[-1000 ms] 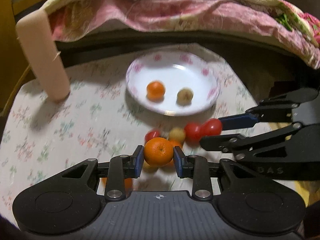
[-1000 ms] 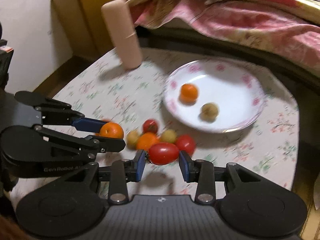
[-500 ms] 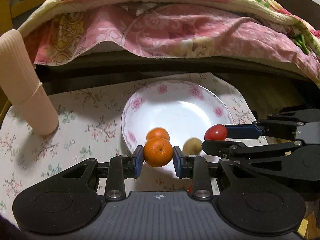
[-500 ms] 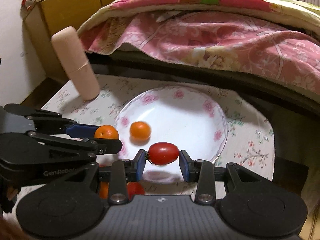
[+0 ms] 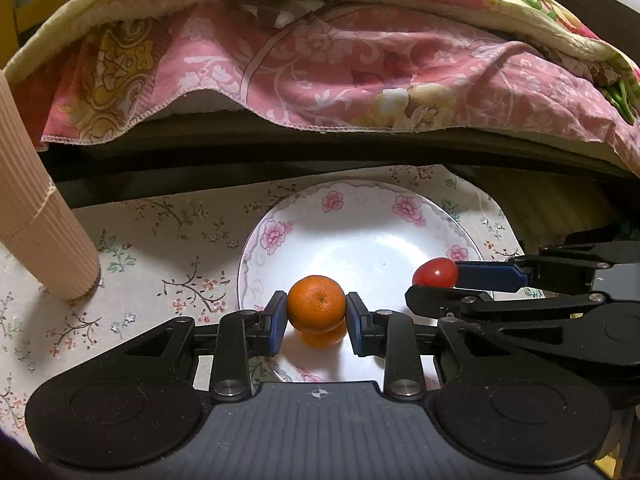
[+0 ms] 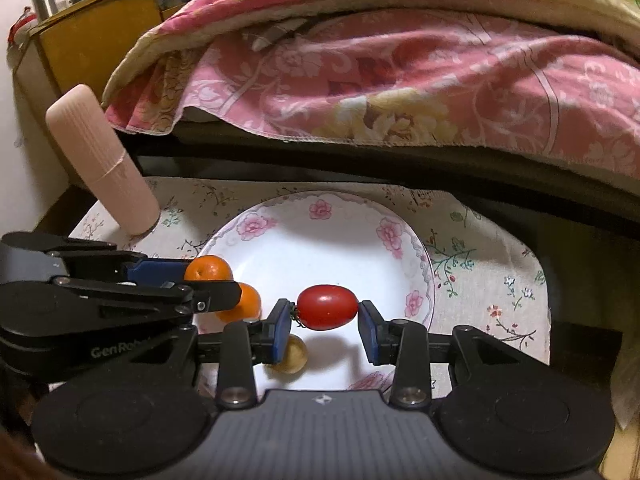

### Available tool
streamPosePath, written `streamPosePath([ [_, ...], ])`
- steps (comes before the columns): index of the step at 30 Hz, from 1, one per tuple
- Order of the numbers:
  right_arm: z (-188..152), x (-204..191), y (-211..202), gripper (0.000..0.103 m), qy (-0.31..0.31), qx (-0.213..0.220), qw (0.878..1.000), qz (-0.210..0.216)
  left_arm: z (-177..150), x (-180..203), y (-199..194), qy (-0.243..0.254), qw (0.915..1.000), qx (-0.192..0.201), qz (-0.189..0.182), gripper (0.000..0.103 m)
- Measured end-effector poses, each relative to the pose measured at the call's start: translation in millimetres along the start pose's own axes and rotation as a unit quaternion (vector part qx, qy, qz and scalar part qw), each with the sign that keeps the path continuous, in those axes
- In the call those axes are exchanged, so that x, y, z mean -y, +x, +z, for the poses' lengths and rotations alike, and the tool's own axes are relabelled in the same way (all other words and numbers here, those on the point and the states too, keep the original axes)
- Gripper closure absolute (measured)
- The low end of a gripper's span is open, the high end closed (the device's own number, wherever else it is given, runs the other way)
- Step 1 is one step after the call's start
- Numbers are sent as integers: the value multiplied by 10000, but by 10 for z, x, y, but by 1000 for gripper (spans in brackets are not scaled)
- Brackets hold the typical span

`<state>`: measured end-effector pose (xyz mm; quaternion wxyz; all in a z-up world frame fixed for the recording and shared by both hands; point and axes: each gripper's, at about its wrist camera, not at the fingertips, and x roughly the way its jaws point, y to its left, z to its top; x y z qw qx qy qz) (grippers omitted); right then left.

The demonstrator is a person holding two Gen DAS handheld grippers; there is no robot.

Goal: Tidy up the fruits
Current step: 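Carry the cherry tomato and mandarin in both tools over the white plate, then open the left tool to drop the mandarin while the right tool releases the cherry tomato, then grasp the large red tomato with the left tool while the right tool grasps a cherry tomato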

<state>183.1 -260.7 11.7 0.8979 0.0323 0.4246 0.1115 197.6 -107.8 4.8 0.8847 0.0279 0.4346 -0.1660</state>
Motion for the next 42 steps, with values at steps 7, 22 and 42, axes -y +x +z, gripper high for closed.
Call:
streamPosePath([
  [7, 2, -12, 13, 65, 32, 34, 10000, -13, 3, -37, 7, -112, 9999, -2, 46, 58],
  [22, 0, 9, -32, 64, 147, 134, 9998, -58, 20, -63, -103, -117, 9998, 130, 54, 45],
  [42, -223, -18, -416, 64, 231, 196, 9995, 103, -321, -189, -558, -52, 9996, 35, 272, 37],
])
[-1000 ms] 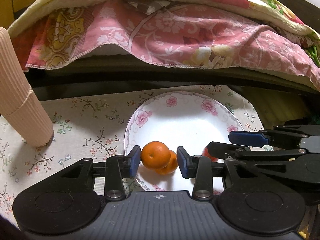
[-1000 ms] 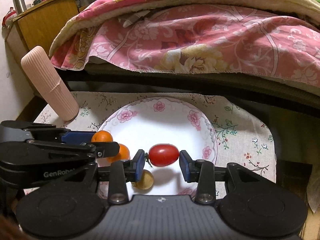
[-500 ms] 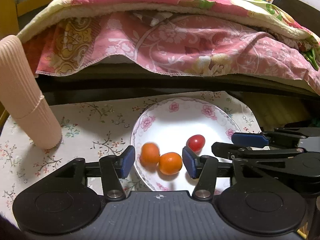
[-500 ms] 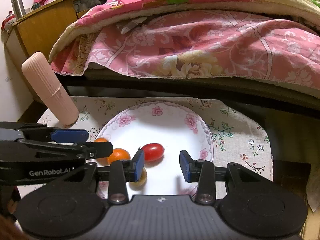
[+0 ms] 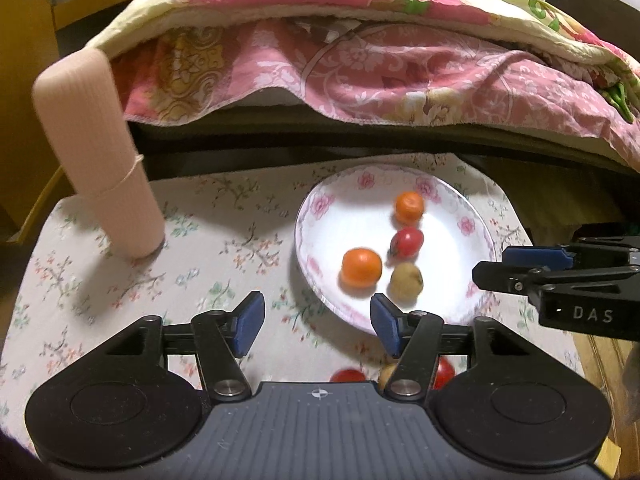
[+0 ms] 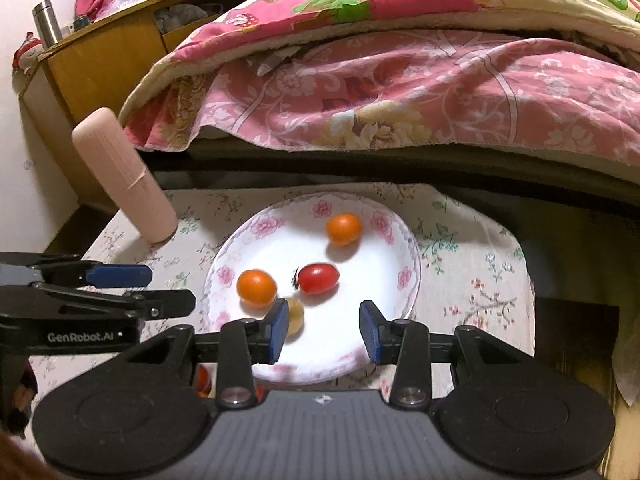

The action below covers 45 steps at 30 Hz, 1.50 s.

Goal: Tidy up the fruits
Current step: 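Grasp the large red tomato with the left tool while the right tool grasps a cherry tomato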

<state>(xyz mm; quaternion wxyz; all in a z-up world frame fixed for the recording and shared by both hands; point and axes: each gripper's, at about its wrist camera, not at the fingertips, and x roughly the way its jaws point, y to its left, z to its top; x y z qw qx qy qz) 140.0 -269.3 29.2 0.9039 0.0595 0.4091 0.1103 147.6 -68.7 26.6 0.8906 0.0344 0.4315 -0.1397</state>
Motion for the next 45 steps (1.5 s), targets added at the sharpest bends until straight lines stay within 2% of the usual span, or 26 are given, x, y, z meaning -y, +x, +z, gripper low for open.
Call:
streamPosePath([
  [12, -361, -233, -216, 64, -19, -194, 9995, 256, -446, -208, -307, -114, 9996, -246, 6, 35],
  [24, -654, -493, -97, 64, -564, -508, 9970, 171, -753, -264, -348, -19, 9988, -491, -50, 34],
  [35, -680, -581, 48, 64, -1015, -597, 9929, 142, -824, -220, -206, 230, 9978, -617, -37, 34],
  [45, -641, -551, 229, 64, -1061, -732, 9915, 176, -802, -251, -55, 290, 9970, -713, -36, 31],
])
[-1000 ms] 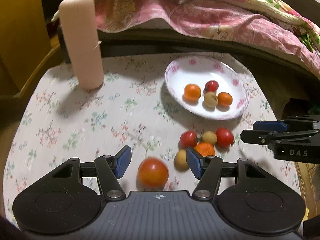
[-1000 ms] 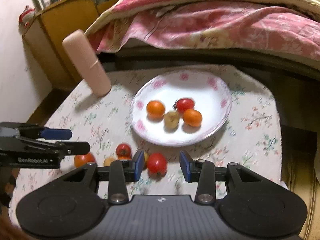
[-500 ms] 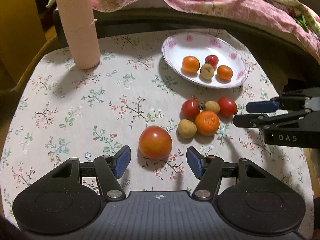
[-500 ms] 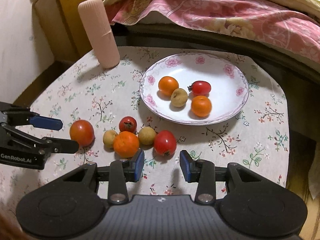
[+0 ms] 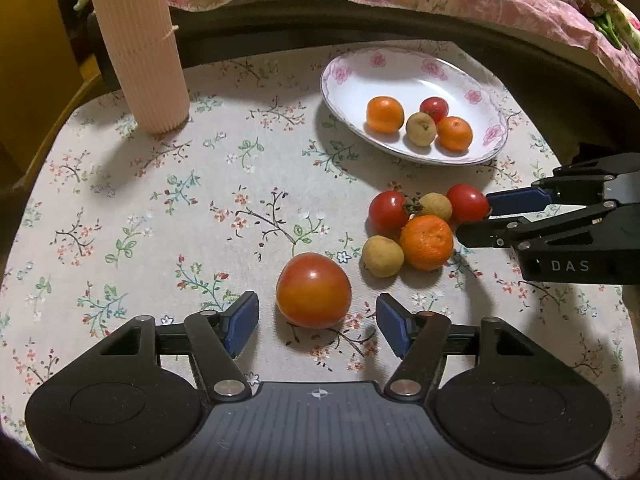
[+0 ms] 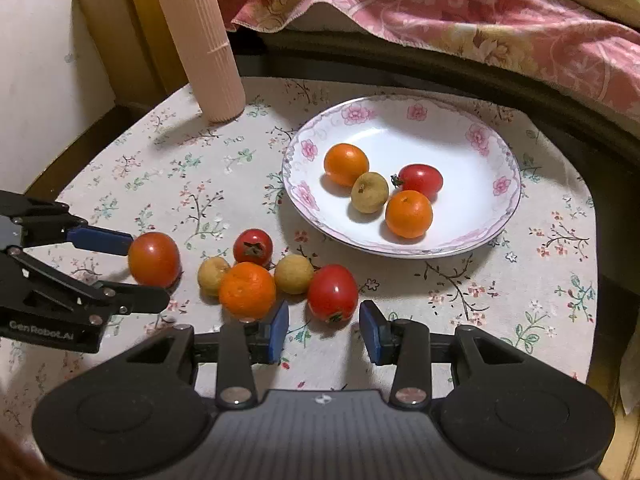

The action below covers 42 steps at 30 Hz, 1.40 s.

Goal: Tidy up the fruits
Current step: 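Grasp the large red tomato with the left tool while the right tool grasps a cherry tomato, then carry the large tomato and cherry tomato in both tools over the white plate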

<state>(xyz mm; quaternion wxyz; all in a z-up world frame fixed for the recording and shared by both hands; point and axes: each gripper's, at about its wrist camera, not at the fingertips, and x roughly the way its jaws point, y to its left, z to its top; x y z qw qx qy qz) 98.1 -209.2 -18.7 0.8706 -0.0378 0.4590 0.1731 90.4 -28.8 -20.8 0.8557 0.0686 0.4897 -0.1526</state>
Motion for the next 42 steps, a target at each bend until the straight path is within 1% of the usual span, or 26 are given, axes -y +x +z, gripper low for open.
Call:
streamPosePath([
  [6, 55, 5, 137, 63, -91, -40, 10000, 1, 21, -51, 86, 43, 10000, -37, 35, 32],
  [8, 72, 18, 151, 63, -98, -23, 9999, 63, 26, -66, 123, 34, 10000, -24, 68, 36],
  [12, 82, 23, 163, 63, -94, -35, 9999, 78, 58, -68, 162, 41, 10000, -10, 20, 38],
  [13, 84, 23, 162, 63, -82, -43, 9999, 80, 63, -63, 165, 52, 10000, -8, -3, 40],
  [16, 96, 22, 155, 69, -73, -115, 9999, 49, 55, -28, 151, 103, 9999, 1, -34, 46],
  [17, 99, 28, 150, 73, -56, -136, 9999, 30, 51, -16, 143, 120, 9999, -5, -48, 47],
  [22, 65, 56, 107, 73, 0, -181, 9998, 69, 16, -4, 80, 136, 9999, -12, -55, 52],
  [25, 44, 50, 52, 73, 15, -220, 9997, 117, -9, -5, 8, 121, 9998, -31, -154, 52],
  [29, -2, 3, -54, 73, -57, -243, 9994, 237, -86, 21, -5, 234, 9995, -95, -176, 51],
  [31, -42, -47, -82, 73, -196, -271, 9992, 220, -121, 22, 56, 261, 9994, -178, -136, 51],
  [33, -77, -109, -65, 73, -357, -332, 9987, 170, -120, 51, 54, 358, 9993, -114, -88, 51],
  [35, -94, -142, -31, 73, -409, -397, 9981, 216, -105, 54, 61, 343, 9993, -112, -119, 47],
  [38, -92, -158, -24, 73, -477, -411, 9978, 223, -123, 68, 71, 396, 9991, -104, -117, 43],
  [42, -113, -129, -24, 73, -423, -392, 9980, 264, -140, 101, 67, 452, 9989, -82, -73, 42],
])
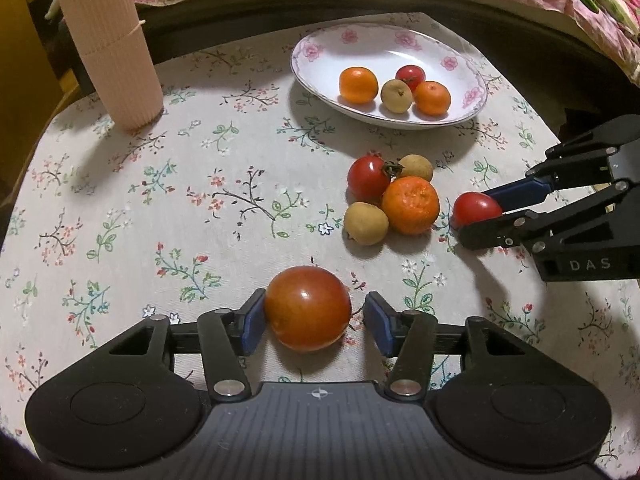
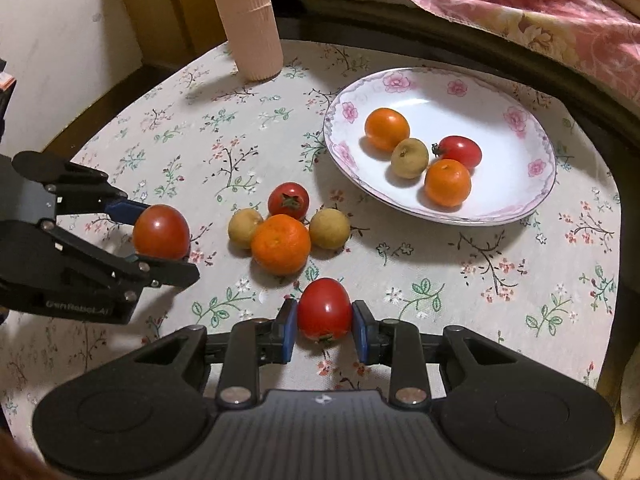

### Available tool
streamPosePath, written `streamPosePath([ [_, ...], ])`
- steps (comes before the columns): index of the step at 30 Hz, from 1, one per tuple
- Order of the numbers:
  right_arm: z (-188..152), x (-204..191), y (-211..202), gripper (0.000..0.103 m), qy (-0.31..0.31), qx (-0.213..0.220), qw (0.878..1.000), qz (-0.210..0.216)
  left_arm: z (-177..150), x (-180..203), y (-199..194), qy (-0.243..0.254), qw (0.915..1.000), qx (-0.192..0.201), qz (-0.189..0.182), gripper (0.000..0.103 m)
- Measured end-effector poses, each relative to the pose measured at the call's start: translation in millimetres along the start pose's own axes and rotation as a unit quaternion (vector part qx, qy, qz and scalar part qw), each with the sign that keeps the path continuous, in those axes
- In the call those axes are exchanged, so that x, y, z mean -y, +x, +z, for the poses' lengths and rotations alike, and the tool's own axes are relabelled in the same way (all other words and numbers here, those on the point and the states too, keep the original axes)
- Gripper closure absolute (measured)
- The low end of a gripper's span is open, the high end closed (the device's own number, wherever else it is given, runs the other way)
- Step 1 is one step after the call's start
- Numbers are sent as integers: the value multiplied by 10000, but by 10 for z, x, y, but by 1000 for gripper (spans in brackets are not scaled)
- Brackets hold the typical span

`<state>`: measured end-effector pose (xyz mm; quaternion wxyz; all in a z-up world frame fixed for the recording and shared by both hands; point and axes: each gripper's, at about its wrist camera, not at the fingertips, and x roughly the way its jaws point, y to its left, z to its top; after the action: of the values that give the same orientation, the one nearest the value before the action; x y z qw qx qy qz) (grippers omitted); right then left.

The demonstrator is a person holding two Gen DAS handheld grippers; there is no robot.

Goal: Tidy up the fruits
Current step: 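Carry the large tomato and cherry tomato in both tools over the white plate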

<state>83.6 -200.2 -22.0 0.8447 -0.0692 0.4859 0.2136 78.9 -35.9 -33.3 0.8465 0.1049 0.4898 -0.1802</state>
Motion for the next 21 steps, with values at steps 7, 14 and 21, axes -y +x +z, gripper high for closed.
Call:
streamPosePath([
  [7, 2, -24, -8, 73, -35, 1, 10000, -61, 9, -30, -24, -117, 9999, -20, 45, 52],
  [14, 30, -71, -4, 73, -82, -67, 9999, 5, 10, -3, -43, -102, 9999, -30, -42, 53],
  [21, 70, -28, -67, 73, 99, 59, 9999, 87, 82, 30, -63, -168, 9997, 80, -143, 53],
])
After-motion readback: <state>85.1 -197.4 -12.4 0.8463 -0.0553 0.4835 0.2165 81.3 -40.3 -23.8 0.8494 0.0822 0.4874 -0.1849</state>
